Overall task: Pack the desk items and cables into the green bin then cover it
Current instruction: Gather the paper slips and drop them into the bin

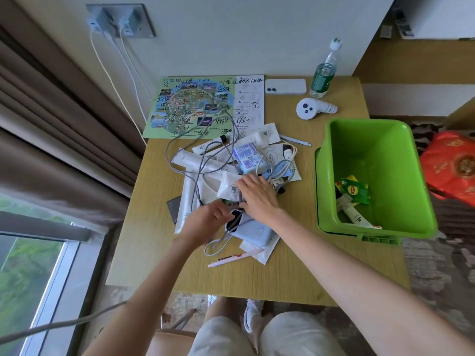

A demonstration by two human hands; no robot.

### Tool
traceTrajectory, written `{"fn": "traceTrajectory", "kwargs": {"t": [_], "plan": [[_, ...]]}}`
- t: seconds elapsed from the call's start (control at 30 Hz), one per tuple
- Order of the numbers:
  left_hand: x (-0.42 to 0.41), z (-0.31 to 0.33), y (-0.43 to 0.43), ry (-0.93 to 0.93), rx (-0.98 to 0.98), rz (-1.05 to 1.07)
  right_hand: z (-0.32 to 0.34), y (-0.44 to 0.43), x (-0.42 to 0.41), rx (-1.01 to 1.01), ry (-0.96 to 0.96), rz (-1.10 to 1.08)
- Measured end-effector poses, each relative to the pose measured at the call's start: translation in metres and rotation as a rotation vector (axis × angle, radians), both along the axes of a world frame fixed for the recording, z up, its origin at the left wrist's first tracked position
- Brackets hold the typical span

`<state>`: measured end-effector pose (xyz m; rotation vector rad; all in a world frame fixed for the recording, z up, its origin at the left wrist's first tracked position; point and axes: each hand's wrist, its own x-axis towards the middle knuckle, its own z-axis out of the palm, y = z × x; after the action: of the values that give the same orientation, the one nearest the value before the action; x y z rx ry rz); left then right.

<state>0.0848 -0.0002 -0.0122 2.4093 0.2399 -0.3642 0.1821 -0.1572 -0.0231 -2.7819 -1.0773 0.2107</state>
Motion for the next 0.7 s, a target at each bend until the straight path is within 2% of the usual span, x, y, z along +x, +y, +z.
{"fn": "traceTrajectory", "kwargs": {"t": [0.13,0.37,0.57,0.7], "plan": [[0.008,0.005,0.009,-0.078,0.037,0.067,-0.003,0.002,0.001,0.042,0.029,-0.048],[0.045,0.014,0.01,-0.271,0.092,0.117,0.002,-0.012,0.002,0.252,0.238,-0.193],[0.08,0.015,0.007,-0.307,0.06,0.112,0.007,-0.039,-0.004,0.68,0.35,-0.431],[0.093,0.005,0.002,-0.226,0.247,-0.119,0.021,-0.052,0.0,0.987,0.461,-0.636]]}}
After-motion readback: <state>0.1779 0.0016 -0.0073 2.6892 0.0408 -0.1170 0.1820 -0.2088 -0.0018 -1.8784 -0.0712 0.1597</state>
